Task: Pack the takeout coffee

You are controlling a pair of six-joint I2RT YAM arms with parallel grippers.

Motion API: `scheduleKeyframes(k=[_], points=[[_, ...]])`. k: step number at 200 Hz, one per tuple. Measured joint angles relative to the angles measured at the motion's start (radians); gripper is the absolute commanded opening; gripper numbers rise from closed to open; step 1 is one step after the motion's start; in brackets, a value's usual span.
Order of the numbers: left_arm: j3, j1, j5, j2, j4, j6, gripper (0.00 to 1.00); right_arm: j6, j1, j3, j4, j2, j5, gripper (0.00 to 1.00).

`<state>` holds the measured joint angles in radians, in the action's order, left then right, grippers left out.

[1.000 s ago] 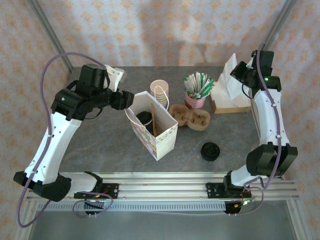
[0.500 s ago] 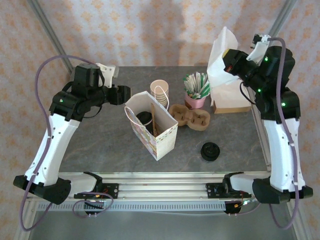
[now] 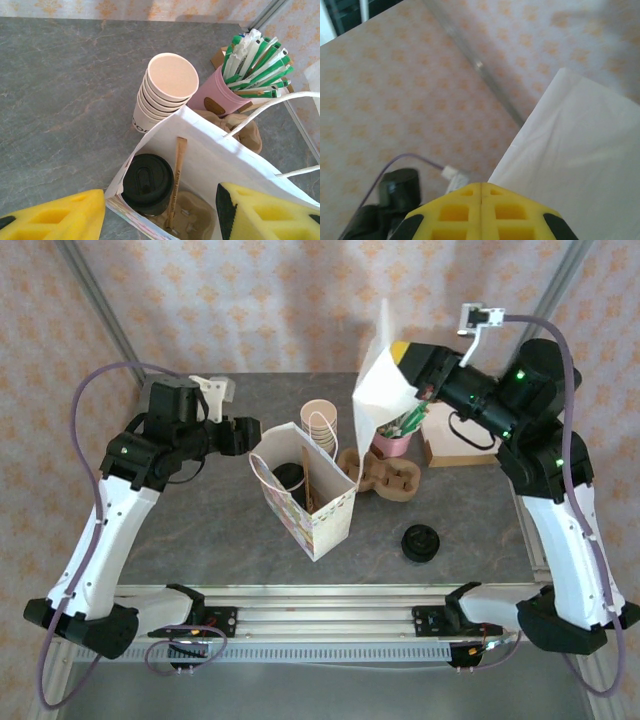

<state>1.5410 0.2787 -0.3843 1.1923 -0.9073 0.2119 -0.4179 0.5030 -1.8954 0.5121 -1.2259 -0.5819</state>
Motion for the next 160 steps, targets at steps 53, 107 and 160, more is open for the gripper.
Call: scheduleKeyframes(k=[53, 107, 160], points=[[-0.021, 0.000, 0.025, -0.025, 0.002, 0.001, 0.62, 0.088, 0.286, -0.101, 0.009, -0.082, 0.045, 0.00], [-0.035, -0.006, 0.030, -0.031, 0.007, 0.001, 0.62, 0.183, 0.358, -0.089, 0.067, -0.127, 0.176, 0.00], [-0.039, -0.006, 0.030, -0.032, 0.007, 0.001, 0.62, 0.188, 0.359, 0.092, 0.064, -0.159, 0.246, 0.00]])
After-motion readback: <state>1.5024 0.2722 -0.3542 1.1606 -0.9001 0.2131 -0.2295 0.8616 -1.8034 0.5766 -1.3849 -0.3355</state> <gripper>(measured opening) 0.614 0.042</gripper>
